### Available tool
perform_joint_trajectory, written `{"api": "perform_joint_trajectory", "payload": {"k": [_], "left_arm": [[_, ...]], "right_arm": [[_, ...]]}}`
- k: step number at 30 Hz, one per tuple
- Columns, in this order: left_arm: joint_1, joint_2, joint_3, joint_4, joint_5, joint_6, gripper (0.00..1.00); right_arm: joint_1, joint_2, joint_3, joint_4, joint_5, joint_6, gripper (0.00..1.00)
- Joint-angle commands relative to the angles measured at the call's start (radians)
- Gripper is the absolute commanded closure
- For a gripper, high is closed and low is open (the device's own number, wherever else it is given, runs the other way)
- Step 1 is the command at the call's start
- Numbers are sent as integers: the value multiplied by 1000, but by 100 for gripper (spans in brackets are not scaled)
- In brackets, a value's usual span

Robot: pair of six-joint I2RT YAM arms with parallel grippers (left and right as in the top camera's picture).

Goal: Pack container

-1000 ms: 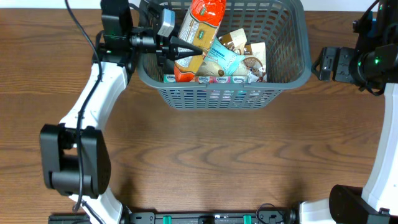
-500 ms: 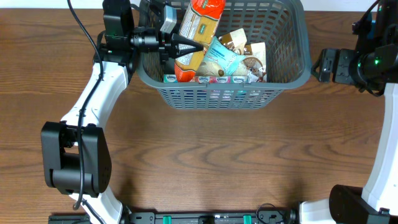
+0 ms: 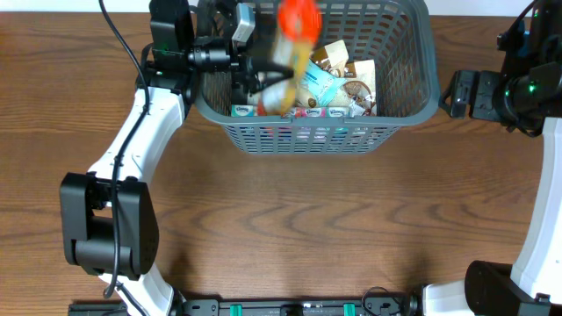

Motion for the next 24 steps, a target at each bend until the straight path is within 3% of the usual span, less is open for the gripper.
{"api": "perform_joint_trajectory", "payload": {"k": [1,11,20,24], "left_arm": [[-5,-29,26,3,14,-22,1],[-5,-31,26,26,14,-80,1],[14,-63,40,336,13,-319,1],[82,-94,122,362,-20,-362,1]], "right_arm": [[8,-2,10,-3,-4,13,1],[8,-2,10,-2,-4,13,1],[8,-2,10,-2,-4,12,1],[8,-2,10,-5,-3,12,1]]}}
